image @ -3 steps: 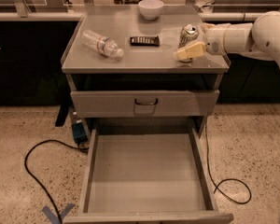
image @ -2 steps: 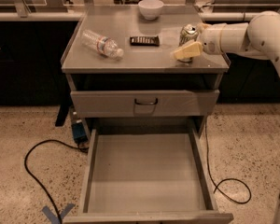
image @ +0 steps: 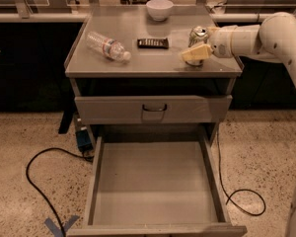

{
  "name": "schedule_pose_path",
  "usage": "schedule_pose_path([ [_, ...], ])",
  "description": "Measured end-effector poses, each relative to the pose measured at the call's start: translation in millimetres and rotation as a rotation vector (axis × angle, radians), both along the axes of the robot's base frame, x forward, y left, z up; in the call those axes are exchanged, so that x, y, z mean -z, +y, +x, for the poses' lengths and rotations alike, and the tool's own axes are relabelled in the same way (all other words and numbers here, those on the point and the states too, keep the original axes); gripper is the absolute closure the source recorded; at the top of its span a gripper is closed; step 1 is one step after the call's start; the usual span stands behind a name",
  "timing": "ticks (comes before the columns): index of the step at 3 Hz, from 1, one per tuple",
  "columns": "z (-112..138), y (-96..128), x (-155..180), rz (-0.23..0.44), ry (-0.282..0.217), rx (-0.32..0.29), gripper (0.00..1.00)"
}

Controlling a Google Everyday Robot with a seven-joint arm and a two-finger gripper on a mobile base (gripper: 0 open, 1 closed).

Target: Place 7up can into middle drawer

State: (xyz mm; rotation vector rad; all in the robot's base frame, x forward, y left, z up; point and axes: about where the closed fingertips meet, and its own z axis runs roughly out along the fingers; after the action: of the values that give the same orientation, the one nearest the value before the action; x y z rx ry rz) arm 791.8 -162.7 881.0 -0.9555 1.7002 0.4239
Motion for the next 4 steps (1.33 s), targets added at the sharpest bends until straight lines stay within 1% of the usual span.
schedule_pose_path([
  [1, 0, 0, 0, 0.0, 0.0, 0.0, 0.41],
  [2, 0, 0, 0, 0.001, 0.001, -0.001, 0.66],
  [3, -11, 2, -2, 0.024, 0.018, -0.022, 0.89],
  [4, -49, 9, -6, 0.078, 0.055, -0.111, 1.0],
])
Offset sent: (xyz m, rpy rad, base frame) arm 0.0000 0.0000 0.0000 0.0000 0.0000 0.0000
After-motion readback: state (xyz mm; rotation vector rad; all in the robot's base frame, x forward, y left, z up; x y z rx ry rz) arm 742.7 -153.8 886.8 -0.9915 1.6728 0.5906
